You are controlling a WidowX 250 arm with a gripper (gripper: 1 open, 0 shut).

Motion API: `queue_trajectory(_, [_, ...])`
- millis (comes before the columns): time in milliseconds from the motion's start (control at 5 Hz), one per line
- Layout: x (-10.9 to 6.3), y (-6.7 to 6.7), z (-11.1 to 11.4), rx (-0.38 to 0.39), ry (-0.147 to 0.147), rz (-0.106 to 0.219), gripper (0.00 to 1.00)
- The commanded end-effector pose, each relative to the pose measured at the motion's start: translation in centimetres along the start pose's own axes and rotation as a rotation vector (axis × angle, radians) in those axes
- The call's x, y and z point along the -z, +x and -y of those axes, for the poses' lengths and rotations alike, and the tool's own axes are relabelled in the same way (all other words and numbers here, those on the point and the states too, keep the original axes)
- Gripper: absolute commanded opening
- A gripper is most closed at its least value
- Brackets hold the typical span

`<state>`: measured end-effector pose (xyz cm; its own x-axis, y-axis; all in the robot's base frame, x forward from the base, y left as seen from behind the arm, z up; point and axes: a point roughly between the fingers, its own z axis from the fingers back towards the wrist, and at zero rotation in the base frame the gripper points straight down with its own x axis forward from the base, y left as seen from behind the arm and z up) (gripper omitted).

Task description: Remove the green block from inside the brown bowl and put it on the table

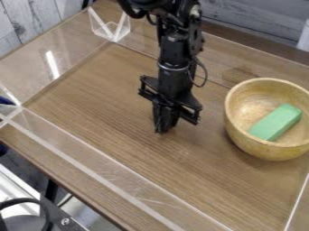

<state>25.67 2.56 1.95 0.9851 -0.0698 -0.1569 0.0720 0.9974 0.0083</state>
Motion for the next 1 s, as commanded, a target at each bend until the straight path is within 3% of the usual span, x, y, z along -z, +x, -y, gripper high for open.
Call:
queue_trajectory(0, [-0.6,-0.2,-0.2,-0.003,-0.003,0.008,0.0])
queue_trajectory(800, [-0.4,-1.4,0.2,0.019,-0.02,-0.047,0.0])
